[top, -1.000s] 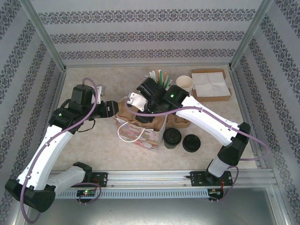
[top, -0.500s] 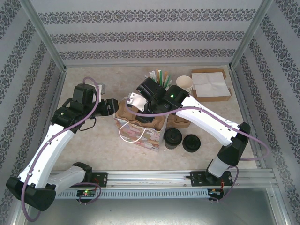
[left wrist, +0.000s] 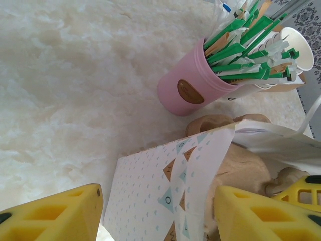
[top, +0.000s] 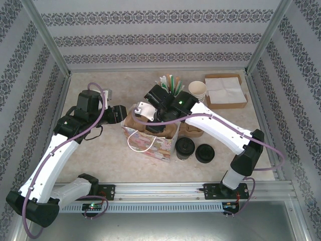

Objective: Pack the takeout coffee

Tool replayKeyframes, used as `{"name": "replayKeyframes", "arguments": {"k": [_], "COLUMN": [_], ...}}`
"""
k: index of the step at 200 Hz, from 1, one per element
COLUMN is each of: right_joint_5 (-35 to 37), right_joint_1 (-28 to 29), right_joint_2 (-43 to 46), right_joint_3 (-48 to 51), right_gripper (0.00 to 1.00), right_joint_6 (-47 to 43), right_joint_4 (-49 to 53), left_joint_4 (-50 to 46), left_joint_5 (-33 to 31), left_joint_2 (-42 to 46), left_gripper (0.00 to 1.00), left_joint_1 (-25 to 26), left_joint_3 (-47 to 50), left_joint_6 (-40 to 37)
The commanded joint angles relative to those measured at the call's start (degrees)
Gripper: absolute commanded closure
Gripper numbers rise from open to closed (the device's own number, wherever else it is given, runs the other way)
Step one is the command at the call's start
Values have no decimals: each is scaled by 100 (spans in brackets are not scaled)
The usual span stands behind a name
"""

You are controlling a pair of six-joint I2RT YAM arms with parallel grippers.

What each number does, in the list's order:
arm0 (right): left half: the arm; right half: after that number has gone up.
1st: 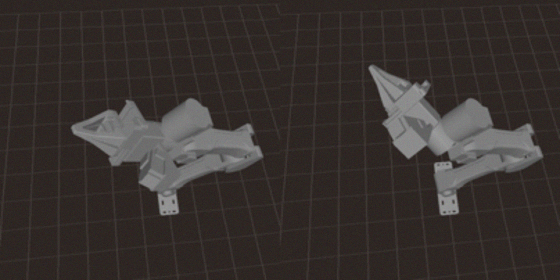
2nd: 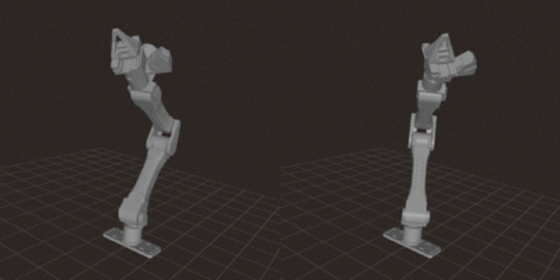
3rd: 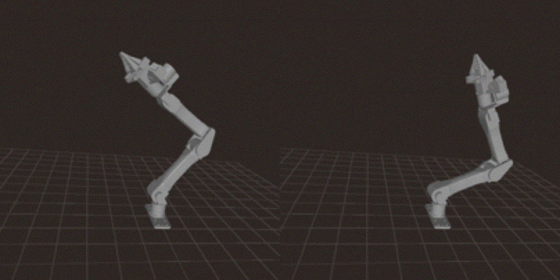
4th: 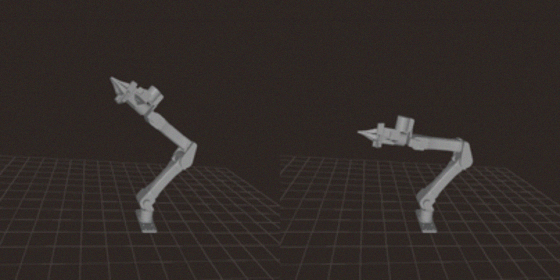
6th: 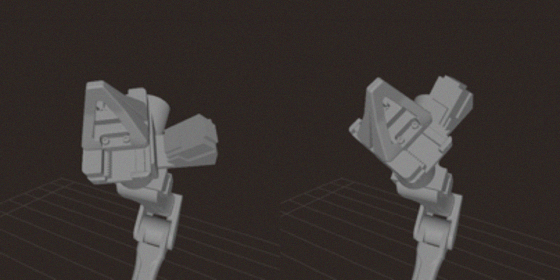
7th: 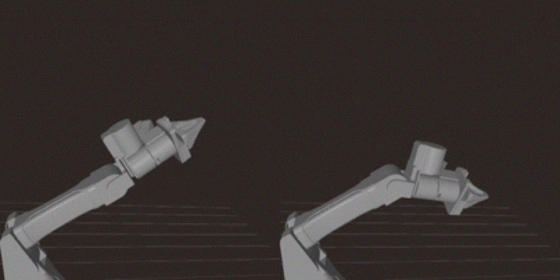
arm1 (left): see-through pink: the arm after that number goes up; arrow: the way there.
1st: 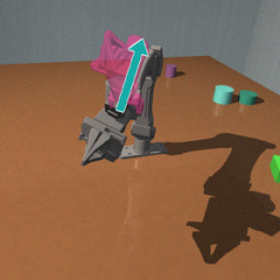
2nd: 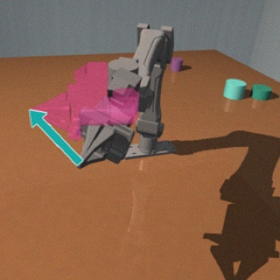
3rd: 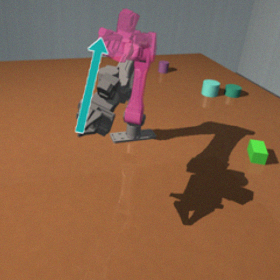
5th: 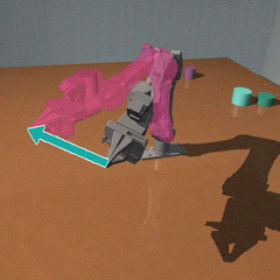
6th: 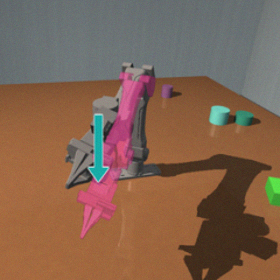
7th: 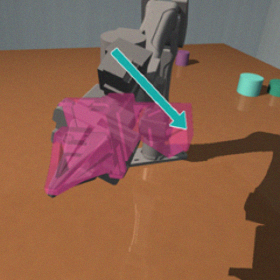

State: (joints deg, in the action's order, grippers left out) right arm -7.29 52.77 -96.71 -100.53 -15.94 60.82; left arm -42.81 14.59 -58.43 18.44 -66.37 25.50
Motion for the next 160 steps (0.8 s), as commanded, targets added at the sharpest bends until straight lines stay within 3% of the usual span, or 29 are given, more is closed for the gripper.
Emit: {"name": "replayKeyframes", "arguments": {"k": [1,160], "right_joint_5": [31,-473], "right_joint_1": [40,-74], "right_joint_2": [-143,-827], "right_joint_3": [-235,-706], "right_gripper": [71,71], "right_joint_6": [-204,-575], "right_joint_4": [283,1061], "left_joint_4": [159,175], "left_joint_5": [81,89], "left_joint_2": [92,78], "left_gripper": [39,40], "left_joint_1": [68,72], "left_joint_3": [37,91], "left_joint_6": [27,-25]}}
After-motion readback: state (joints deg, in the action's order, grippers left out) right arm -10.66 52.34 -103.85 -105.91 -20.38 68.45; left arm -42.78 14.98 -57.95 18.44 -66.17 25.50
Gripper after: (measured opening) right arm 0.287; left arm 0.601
